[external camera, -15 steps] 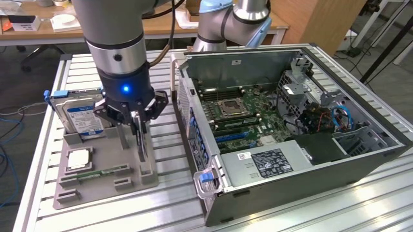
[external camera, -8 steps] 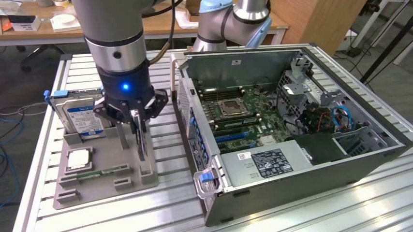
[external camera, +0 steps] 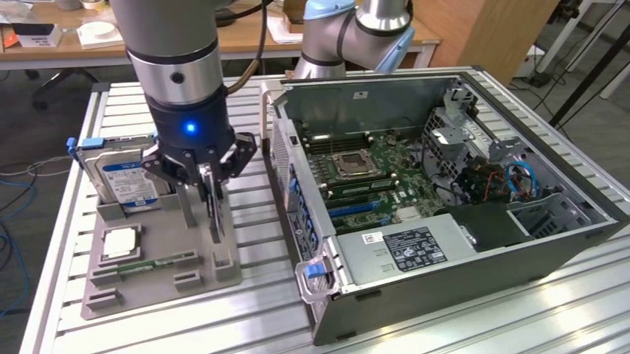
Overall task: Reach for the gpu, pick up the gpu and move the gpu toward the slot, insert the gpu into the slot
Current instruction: 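Pick up the gpu and move the gpu toward the slot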
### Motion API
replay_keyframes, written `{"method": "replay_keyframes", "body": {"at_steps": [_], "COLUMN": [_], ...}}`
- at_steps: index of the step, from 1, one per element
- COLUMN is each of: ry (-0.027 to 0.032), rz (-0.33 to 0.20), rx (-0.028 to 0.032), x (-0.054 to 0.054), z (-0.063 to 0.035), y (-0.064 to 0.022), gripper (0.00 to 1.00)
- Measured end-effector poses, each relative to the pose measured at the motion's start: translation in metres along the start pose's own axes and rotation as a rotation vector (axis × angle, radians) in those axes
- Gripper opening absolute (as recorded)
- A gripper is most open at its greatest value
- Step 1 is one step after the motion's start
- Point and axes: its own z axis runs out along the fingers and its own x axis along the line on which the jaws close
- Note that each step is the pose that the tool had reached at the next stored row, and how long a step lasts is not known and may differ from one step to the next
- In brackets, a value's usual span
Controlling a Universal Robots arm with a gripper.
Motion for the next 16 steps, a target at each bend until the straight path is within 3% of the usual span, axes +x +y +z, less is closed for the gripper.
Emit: {"method": "replay_keyframes", "body": {"at_steps": [16], "ry": [0.0], "rz": [0.0], "rx": [0.0004], "x": [0.0002], "z": [-0.0065], "y": [0.0004], "gripper": [0.26]}}
